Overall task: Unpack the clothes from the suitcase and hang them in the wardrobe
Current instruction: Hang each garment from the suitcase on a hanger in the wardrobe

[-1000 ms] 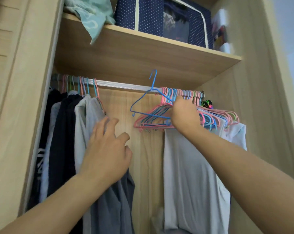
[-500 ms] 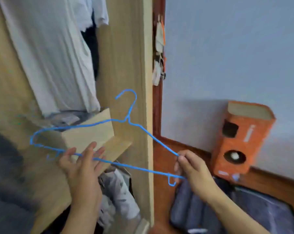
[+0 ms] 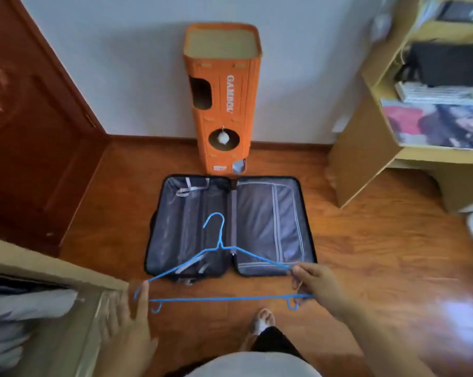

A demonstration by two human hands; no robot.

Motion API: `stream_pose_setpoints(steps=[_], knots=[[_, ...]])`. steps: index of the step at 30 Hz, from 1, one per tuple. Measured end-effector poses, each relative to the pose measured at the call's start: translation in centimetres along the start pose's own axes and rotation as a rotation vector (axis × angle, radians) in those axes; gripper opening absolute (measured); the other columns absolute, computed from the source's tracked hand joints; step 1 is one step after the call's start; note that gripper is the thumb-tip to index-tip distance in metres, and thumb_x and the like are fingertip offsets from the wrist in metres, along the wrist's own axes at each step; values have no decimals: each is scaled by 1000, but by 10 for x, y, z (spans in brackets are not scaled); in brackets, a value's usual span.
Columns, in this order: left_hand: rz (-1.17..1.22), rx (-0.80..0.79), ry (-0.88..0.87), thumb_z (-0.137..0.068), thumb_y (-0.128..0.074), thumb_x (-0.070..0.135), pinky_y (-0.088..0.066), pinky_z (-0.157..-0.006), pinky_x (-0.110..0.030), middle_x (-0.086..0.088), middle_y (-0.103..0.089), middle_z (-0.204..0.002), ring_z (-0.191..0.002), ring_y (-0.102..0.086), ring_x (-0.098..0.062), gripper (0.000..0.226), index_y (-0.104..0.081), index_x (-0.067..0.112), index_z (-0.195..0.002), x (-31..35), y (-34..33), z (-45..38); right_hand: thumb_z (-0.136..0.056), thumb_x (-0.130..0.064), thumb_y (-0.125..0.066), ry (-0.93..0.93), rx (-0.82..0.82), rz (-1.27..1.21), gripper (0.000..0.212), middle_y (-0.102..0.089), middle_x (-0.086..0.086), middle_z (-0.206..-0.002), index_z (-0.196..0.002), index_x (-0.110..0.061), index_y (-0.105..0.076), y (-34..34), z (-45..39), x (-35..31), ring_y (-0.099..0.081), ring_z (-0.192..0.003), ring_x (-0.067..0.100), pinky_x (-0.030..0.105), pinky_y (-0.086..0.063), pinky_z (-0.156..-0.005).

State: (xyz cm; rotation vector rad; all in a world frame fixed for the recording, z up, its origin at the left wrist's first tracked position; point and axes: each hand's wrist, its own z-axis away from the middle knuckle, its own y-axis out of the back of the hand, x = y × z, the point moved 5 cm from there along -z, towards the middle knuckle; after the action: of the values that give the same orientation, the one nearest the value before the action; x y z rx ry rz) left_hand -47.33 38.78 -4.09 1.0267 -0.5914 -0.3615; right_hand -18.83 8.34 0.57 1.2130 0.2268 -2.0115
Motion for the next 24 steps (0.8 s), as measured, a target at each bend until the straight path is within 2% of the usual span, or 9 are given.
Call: stream_pose_setpoints(steps=[3, 5, 7, 10, 12, 15, 18, 21, 24], knots=[[-160, -98, -57, -19, -97, 40, -41, -100, -66, -26, -48, -144, -129, -48, -51, 160, -21, 26, -159, 40, -7, -26, -100, -22, -55, -137, -40, -117, 26, -58, 13, -74, -94, 0, -68, 54, -14, 16, -61, -54, 26, 30, -51, -52], [-158, -161, -128, -45, -82, 62, -45, -100, -54, -17, -59, -132, -118, -59, -43, 136, -21, 23, -160, 65, -14, -52, -93, -37, -67, -185, -47, -159, 33, -57, 14, -74, -92, -4, -71, 82, -28, 24, -60, -57, 29, 33, -51, -55], [-200, -200, -257, -57, -63, 64, -40, -93, -39, -9, -65, -113, -100, -67, -36, 112, -33, 18, -155, 90, -26, -75, -74, -57, -78, -221, -44, -147, 52, -55, 12, -72, -88, -7, -74, 101, -46, 29, -59, -55, 29, 33, -50, -54], [-225, -299, -442, -61, -68, 55, -38, -99, -33, 0, -56, -127, -115, -59, -27, 111, -27, 23, -159, 133, -44, -103, -54, -70, -84, -250, -34, -149, 80, -52, 9, -68, -94, -2, -73, 120, -76, 32, -59, -53, 29, 33, -50, -53], [-123, -405, -457, -70, -72, 50, -44, -103, -32, 8, -46, -141, -127, -51, -18, 109, -16, 32, -162, 149, -60, -124, -69, -60, -80, -272, -26, -128, 65, -50, 10, -69, -93, -1, -72, 122, -96, 26, -57, -53, 29, 34, -50, -54], [-11, -467, -415, -74, -73, 50, -48, -98, -28, 14, -46, -144, -128, -53, -11, 93, -26, 39, -153, 167, -70, -152, -96, -26, -60, -331, 15, -56, 29, -47, 14, -71, -94, 1, -70, 122, -131, 16, -55, -50, 27, 33, -50, -52], [21, -459, -294, -75, -73, 51, -45, -88, -26, 15, -52, -139, -124, -58, -14, 78, -39, 35, -143, 164, -80, -180, -104, -22, -51, -363, 116, -15, 29, -54, 9, -75, -105, 2, -66, 119, -176, 7, -59, -57, 26, 26, -49, -51], [67, -410, -23, -67, -76, 50, -48, -74, -33, 8, -68, -111, -96, -70, -17, 72, -44, 33, -130, 143, -92, -207, -106, -21, -46, -409, 290, -93, 19, -57, 8, -85, -112, -9, -59, 124, -221, 6, -64, -70, 28, 27, -52, -54], [285, -277, 289, -62, -80, 49, -53, -75, -39, -2, -70, -95, -83, -71, -26, 75, -46, 23, -123, 139, -101, -234, -104, -14, -47, -427, 249, 42, 14, -59, 8, -84, -104, -10, -60, 139, -262, 19, -64, -65, 25, 31, -48, -57]])
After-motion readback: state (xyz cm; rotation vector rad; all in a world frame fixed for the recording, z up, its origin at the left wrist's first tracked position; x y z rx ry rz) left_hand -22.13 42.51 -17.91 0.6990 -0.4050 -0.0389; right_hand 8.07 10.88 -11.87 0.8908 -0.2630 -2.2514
